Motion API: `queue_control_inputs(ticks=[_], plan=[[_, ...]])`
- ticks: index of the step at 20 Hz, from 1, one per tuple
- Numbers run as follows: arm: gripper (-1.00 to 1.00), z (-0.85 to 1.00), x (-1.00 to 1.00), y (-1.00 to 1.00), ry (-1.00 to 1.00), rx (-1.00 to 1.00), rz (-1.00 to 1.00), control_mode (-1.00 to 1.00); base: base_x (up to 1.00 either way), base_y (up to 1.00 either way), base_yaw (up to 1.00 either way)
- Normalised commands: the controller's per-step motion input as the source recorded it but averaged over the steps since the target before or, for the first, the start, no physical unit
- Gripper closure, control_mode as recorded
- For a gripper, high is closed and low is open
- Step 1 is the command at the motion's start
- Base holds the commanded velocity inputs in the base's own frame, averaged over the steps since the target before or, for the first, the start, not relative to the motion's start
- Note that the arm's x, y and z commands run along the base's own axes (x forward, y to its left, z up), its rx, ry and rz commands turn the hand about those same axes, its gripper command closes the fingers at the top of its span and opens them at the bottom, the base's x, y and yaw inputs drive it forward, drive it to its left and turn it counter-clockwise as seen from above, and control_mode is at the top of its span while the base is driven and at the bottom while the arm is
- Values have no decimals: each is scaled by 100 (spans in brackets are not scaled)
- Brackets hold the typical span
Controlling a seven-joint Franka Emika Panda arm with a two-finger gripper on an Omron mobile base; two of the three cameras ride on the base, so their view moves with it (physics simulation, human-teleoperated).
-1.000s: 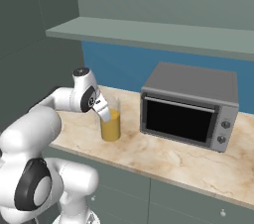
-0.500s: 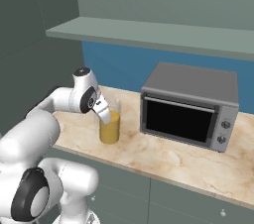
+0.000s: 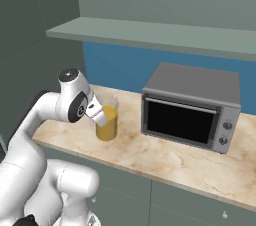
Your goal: There is a tray on the dining counter. Grab the cup, mug, and pitcher and place them on the tray. The pitcher may be placed next to the tray if it cannot fit the tray.
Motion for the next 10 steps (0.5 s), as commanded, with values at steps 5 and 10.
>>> queue_control_inputs(ticks=[5, 10], plan=[[100, 100, -52, 0, -12, -14, 4, -100, 0, 0, 0], [100, 100, -41, 0, 3, -17, 4, -100, 0, 0, 0]])
